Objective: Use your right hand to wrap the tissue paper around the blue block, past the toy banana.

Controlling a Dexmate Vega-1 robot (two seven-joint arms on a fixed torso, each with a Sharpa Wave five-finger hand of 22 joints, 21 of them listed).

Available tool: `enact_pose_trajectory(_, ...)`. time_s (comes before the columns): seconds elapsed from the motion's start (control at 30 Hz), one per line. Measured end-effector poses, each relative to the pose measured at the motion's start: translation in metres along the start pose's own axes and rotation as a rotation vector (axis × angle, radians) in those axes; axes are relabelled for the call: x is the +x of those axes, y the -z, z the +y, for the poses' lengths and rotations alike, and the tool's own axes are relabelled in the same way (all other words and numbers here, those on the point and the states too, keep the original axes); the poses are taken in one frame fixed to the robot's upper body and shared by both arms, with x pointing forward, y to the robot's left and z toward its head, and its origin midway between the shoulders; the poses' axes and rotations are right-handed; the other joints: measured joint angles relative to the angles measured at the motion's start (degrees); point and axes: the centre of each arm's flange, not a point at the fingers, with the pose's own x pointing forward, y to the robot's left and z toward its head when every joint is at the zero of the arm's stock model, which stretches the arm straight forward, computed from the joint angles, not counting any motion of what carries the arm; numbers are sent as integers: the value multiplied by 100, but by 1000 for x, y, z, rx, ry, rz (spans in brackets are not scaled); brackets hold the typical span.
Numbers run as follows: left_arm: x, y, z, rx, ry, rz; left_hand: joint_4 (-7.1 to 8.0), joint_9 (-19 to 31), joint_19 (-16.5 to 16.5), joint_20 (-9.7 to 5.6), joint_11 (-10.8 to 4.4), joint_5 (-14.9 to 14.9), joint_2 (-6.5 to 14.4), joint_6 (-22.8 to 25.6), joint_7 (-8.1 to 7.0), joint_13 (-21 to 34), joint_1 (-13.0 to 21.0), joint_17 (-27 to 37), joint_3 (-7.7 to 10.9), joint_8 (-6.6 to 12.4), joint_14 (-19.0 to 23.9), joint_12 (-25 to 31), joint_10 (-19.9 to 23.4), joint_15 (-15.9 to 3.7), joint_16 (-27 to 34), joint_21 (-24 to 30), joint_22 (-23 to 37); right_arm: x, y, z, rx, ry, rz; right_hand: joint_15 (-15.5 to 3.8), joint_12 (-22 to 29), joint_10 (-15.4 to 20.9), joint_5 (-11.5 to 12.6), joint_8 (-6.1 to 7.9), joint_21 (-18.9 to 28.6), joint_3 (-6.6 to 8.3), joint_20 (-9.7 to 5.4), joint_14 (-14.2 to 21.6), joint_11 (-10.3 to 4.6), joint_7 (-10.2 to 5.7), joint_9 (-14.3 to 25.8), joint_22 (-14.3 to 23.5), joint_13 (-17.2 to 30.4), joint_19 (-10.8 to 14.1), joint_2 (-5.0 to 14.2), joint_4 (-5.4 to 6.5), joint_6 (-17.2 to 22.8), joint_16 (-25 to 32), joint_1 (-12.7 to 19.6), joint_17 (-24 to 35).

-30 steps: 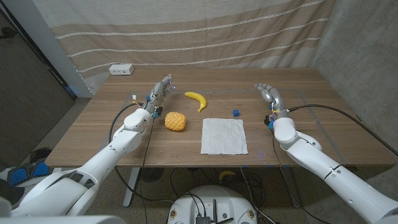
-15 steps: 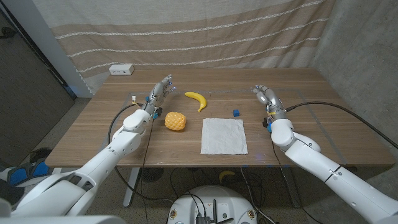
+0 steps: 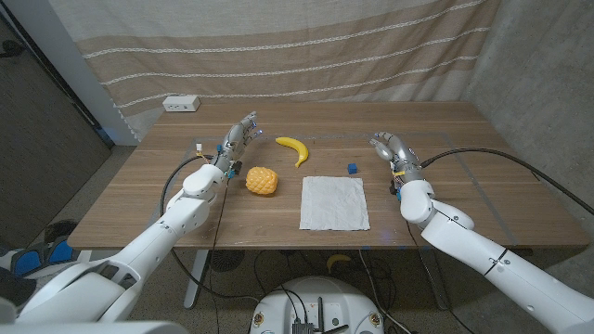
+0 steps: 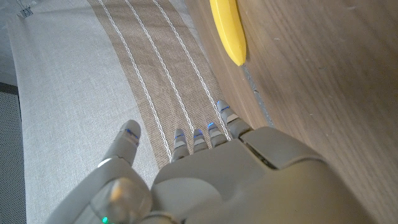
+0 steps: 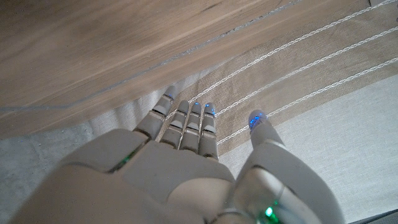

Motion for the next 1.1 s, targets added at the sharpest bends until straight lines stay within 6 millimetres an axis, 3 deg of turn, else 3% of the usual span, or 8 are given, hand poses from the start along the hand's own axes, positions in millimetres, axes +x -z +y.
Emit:
enact_pose_trajectory(0.3, -4, 0, 0, 0, -1, 4, 0, 0, 0, 0, 0, 0, 0, 39, -1, 0, 0, 0, 0, 0, 0, 0, 0, 0, 0, 0, 0, -5, -5, 8, -58, -12, -1, 11, 0, 64, 23, 43, 0, 69, -22, 51, -64, -81, 0, 0, 0, 64, -44, -69, 143, 1, 196, -16)
enact_pose_trajectory(0.6, -8, 1, 0, 0, -1, 8, 0, 0, 0, 0, 0, 0, 0, 91, 8, -1, 0, -1, 0, 0, 0, 0, 0, 0, 0, 0, 0, -9, -11, 18, -120, -13, 2, 8, 0, 228, 84, 72, 63, 174, -156, 172, -228, -216, -1, 28, 27, 233, -24, -123, 339, 49, 569, 0)
enact_pose_trajectory(1.0, -11, 2, 3, -4, 3, 10, 1, 30, 41, 21, 31, 0, 0, 162, 80, -1, 0, -1, 0, 0, -1, 0, 31, 0, 0, -44, 29, -14, -21, 32, -179, -1, 1, -1, 37, 463, 20, 187, 130, 181, -184, 331, -294, -292, -1, 27, 27, 430, -321, -130, 751, 119, 1098, -1)
enact_pose_trajectory(1.1, -12, 2, 4, -4, 4, 12, -8, 30, 41, 21, 31, 0, 0, 162, 80, -1, 0, -1, 9, 0, -1, 0, 31, 0, 0, -44, 29, -16, -25, 38, -173, -11, -3, -9, 37, 527, 16, 216, 130, 204, -185, 339, -341, -306, -1, 27, 27, 474, -411, -154, 844, 141, 1388, -14)
